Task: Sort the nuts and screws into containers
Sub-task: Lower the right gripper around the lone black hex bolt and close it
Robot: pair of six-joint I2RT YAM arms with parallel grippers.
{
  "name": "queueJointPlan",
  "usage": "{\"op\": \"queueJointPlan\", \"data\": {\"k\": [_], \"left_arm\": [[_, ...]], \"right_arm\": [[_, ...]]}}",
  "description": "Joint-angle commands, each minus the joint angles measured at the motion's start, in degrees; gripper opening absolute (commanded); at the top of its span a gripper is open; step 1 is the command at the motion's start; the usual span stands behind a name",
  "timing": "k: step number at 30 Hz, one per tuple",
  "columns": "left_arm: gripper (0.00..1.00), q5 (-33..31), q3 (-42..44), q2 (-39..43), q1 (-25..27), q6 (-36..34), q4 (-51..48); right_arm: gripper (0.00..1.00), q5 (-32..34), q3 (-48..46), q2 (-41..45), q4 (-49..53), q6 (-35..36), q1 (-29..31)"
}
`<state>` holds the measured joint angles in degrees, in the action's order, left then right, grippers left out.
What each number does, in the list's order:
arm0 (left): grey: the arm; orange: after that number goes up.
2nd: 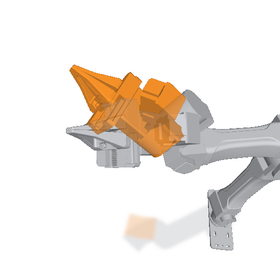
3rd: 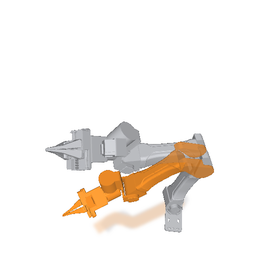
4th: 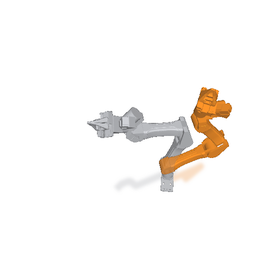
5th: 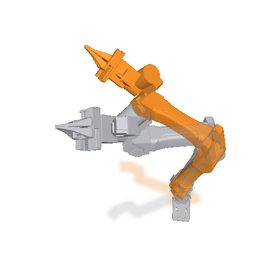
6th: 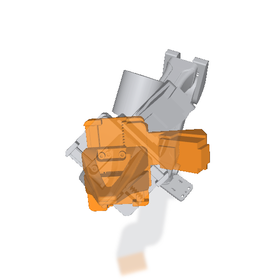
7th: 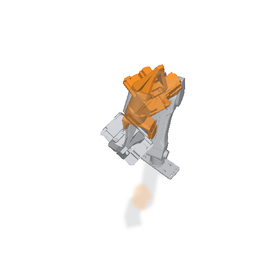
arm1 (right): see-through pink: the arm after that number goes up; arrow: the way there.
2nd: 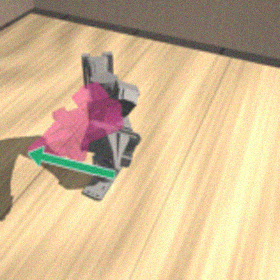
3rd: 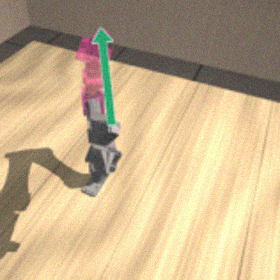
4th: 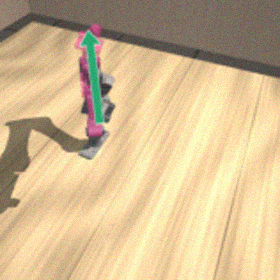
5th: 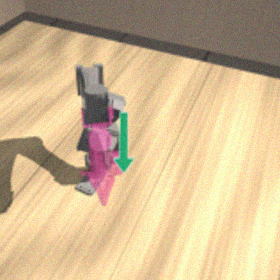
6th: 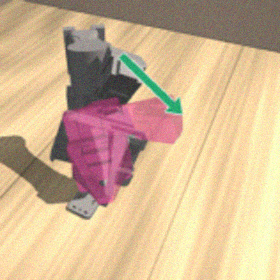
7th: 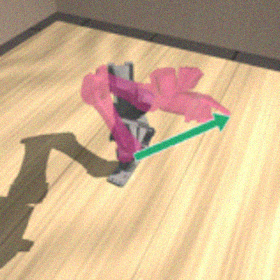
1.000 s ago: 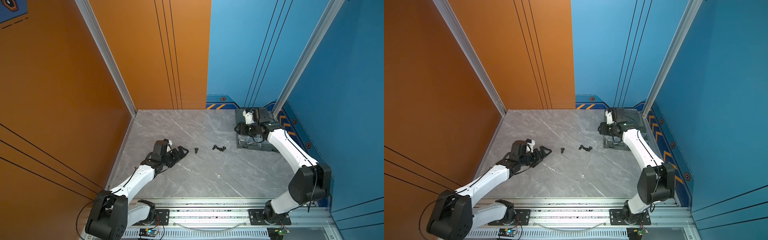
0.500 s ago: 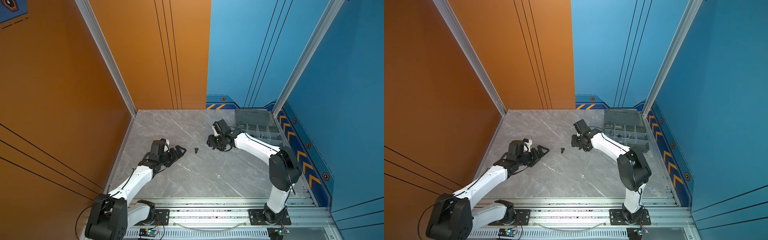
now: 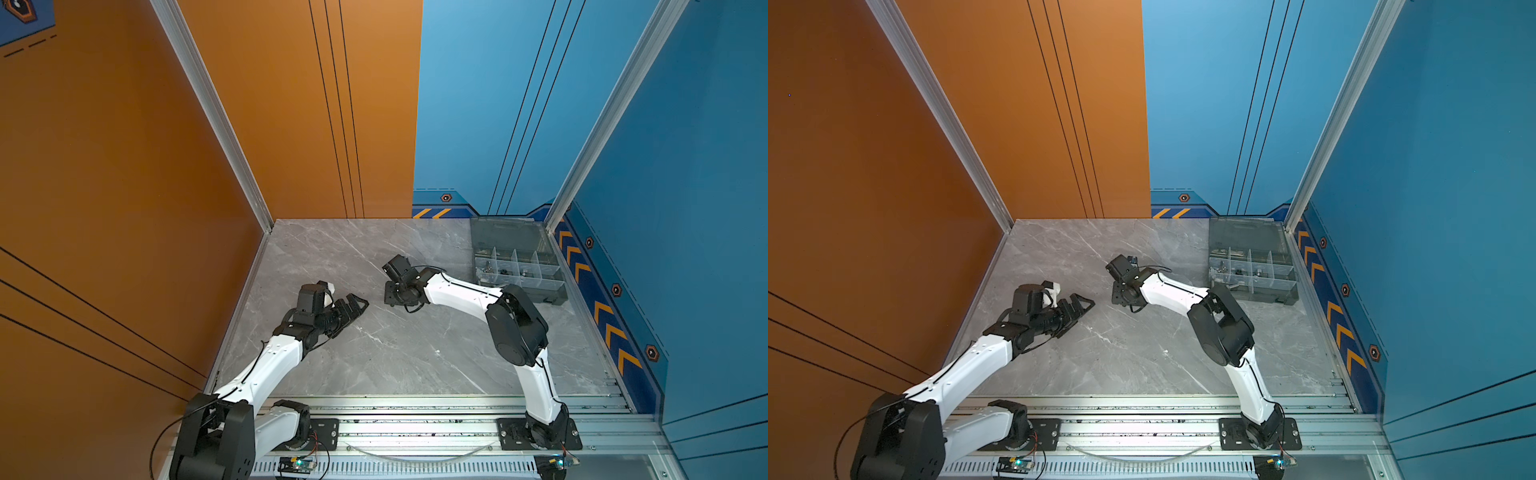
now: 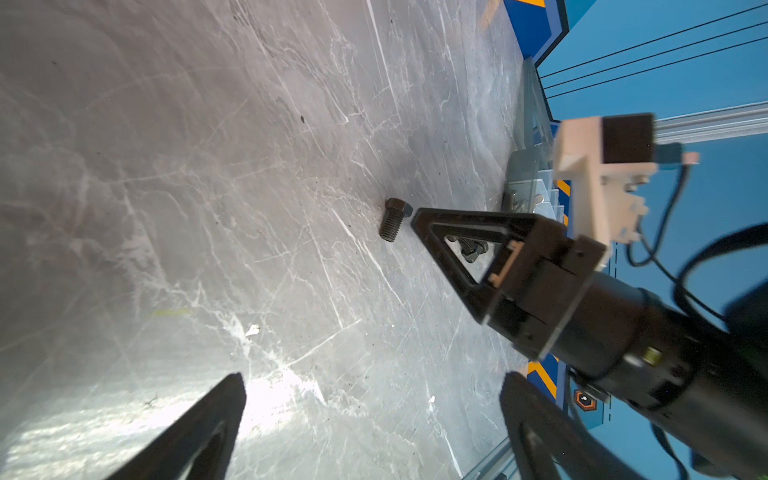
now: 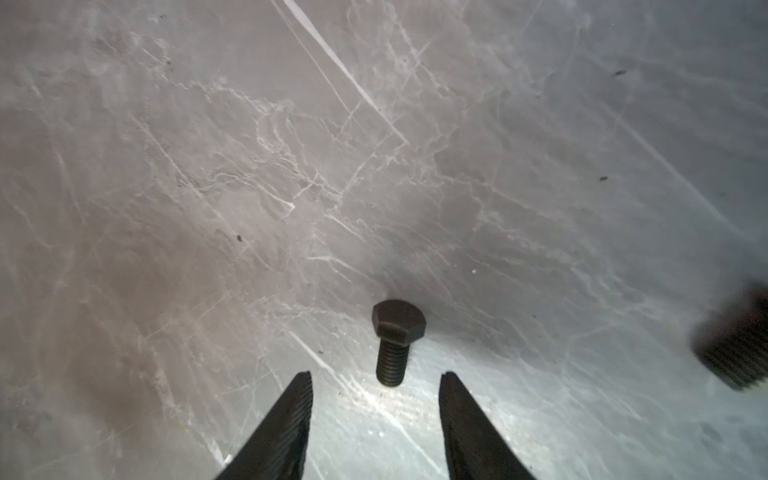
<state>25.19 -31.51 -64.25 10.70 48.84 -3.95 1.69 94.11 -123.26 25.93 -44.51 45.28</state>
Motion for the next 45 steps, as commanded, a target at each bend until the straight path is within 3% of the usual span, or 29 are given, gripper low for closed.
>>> {"op": "queueJointPlan", "data": {"k": [1,25,33,42,45], "left_arm": [[0.98,1.77,1.17,1.74,-0.87,-1.41,-1.33],[0.98,3.59,3.24,2.79,-3.30,-1.20,0.24],[0.98,3.48,4.26,4.11,-3.84,-0.77,0.33],[0.98,3.58,4.44,4.10,-3.92,-0.60,0.46],[0.98,3.51,4.51,4.31,-3.93,-0.59,0.37]], "right_arm": [[0.52,1.69,2.64,-1.66,1.14,-1.89,0.09],[0.47,4.32,7.65,-8.38,4.86,1.19,0.89],[0.39,5.40,7.51,-8.75,6.23,2.15,1.09],[0.24,5.75,8.29,-10.25,7.20,2.79,0.70],[0.15,5.36,8.20,-10.33,7.28,2.94,0.57]]}}
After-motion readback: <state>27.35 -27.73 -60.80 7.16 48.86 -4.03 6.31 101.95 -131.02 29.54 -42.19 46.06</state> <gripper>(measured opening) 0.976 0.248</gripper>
